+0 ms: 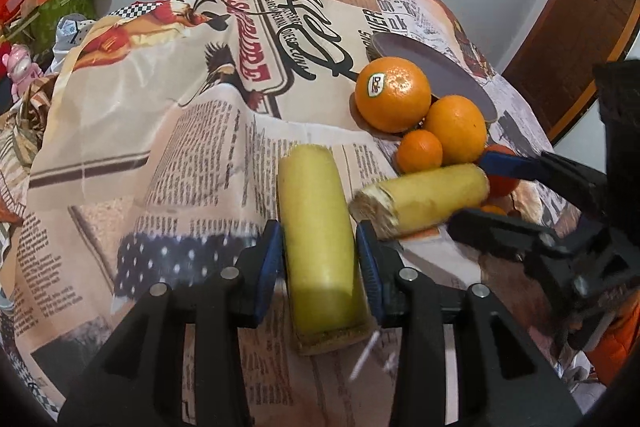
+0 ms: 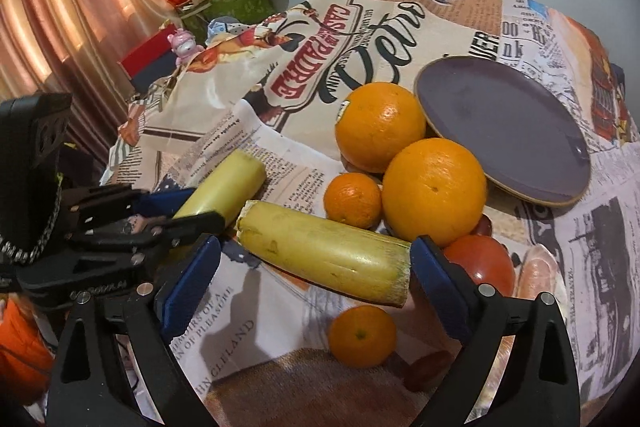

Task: Organize fruits
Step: 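Grasp the second corn-cob piece with the right tool while the left tool holds its piece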

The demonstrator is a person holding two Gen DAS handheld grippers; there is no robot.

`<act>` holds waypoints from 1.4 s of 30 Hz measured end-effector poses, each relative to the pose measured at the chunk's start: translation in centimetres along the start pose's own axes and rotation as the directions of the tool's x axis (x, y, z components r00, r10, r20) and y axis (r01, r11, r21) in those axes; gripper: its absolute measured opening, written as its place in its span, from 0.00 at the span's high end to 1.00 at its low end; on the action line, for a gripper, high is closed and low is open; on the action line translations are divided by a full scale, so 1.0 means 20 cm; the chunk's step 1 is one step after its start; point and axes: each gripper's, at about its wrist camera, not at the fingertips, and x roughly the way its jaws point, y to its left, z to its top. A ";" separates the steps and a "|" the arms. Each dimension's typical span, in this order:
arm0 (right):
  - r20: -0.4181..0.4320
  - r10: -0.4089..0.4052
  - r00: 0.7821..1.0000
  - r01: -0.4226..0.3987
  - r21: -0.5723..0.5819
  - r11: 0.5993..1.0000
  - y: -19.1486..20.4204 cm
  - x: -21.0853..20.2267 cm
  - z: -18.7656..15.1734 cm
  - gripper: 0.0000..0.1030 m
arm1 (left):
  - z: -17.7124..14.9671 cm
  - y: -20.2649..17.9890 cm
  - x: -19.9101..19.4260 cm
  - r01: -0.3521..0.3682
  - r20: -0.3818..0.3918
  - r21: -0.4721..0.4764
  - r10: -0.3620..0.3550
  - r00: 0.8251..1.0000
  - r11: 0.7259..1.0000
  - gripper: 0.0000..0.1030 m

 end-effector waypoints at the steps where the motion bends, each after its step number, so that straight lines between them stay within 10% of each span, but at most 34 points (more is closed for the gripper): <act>1: -0.004 0.011 1.000 -0.011 -0.008 1.000 0.02 0.01 0.00 0.08 | -0.02 0.00 -0.02 -0.001 0.000 0.001 0.001 1.000 1.000 0.63; 14: -0.039 -0.006 0.999 0.000 -0.148 0.989 0.09 -0.02 0.06 0.26 | -0.15 0.00 -0.12 -0.027 -0.011 -0.019 0.026 1.000 0.999 0.63; 30: -0.242 -0.060 0.968 -0.069 -0.492 0.868 0.23 0.29 0.13 0.46 | -0.13 0.02 -0.10 -0.013 -0.017 -0.050 0.012 1.000 0.999 0.63; 42: -0.064 -0.033 0.997 0.008 -0.355 0.935 0.14 0.09 0.17 0.63 | -0.06 0.02 -0.03 -0.025 -0.033 -0.042 0.023 0.999 0.999 0.62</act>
